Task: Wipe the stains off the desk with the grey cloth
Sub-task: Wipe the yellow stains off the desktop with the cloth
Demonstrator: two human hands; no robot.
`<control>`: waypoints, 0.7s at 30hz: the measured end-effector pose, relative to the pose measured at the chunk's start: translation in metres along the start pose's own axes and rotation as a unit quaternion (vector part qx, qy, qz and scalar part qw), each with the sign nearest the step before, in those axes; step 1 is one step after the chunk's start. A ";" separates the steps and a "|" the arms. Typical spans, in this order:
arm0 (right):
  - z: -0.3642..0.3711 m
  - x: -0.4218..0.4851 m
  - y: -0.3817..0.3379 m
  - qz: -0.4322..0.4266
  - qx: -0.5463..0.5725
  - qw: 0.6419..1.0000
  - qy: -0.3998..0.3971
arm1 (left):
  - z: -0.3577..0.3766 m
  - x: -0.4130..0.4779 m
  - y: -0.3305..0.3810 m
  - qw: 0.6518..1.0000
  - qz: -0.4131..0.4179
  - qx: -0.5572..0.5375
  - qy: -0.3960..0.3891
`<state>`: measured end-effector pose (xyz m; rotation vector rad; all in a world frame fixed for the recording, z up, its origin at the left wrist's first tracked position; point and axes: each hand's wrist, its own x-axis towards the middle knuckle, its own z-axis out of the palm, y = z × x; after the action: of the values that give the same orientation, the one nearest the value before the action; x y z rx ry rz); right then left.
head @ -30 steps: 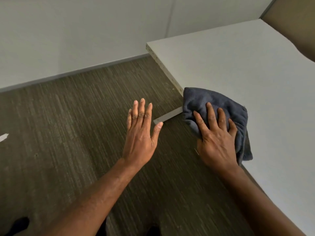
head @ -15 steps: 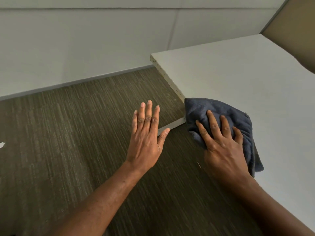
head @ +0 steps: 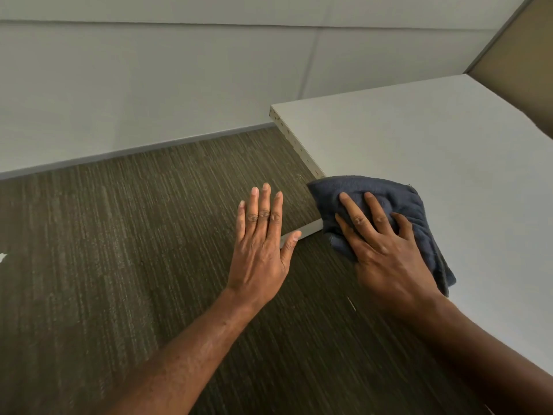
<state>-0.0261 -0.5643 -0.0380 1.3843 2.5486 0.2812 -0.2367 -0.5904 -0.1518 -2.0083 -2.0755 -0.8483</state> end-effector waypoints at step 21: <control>-0.010 0.075 -0.019 -0.016 -0.087 0.996 -0.011 | 0.010 0.049 -0.013 0.999 -0.026 -0.029 -0.012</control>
<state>-0.0839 -0.5124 -0.0414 1.2754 2.4588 0.4681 -0.2516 -0.5422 -0.1416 -2.0110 -2.1496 -0.9080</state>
